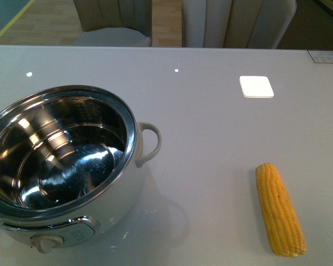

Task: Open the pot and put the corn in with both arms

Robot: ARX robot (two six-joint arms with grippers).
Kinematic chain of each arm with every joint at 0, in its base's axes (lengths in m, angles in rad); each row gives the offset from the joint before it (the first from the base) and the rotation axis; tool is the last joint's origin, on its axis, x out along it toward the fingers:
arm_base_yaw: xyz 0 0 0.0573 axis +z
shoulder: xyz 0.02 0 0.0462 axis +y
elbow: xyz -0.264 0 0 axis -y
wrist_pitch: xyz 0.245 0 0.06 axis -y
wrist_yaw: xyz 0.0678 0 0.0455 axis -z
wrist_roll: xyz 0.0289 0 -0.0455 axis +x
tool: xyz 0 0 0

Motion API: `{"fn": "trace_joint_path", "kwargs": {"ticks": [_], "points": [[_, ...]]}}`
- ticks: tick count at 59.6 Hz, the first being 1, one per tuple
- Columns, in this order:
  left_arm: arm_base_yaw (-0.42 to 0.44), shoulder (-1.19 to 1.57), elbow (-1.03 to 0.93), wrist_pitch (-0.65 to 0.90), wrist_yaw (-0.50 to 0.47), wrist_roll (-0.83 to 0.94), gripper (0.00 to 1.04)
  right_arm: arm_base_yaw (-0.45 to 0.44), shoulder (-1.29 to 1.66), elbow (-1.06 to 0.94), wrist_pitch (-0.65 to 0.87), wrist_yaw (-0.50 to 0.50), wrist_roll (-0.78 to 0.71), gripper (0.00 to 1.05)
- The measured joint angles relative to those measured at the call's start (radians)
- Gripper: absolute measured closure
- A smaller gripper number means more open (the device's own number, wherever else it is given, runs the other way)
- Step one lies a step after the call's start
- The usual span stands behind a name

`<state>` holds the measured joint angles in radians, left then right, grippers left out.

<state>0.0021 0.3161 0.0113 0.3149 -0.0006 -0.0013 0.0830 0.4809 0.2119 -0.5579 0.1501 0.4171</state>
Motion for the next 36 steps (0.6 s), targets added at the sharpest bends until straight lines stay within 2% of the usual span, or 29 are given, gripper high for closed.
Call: {"fn": "trace_joint_path", "kwargs": {"ticks": [8,16,20,24,29,36], "points": [[0.0,-0.042,0.0,-0.04,0.0,0.0,1.01,0.005,0.032,-0.003,0.023,-0.005,0.039,0.09],[0.0,-0.09,0.0,-0.088,0.0,0.0,1.01,0.085,0.123,-0.033,0.117,-0.003,0.061,0.09],[0.0,-0.113,0.0,-0.111,0.0,0.0,1.01,0.156,0.232,-0.05,0.22,0.007,0.062,0.09],[0.0,-0.127,0.0,-0.126,0.0,0.0,1.01,0.187,0.331,-0.055,0.314,-0.015,0.061,0.09],[0.0,-0.15,0.0,-0.149,0.0,0.0,1.01,0.198,0.475,-0.055,0.447,-0.026,0.053,0.09],[0.0,-0.285,0.0,-0.304,0.0,0.0,1.01,0.195,0.757,-0.037,0.678,-0.019,0.019,0.09]]}}
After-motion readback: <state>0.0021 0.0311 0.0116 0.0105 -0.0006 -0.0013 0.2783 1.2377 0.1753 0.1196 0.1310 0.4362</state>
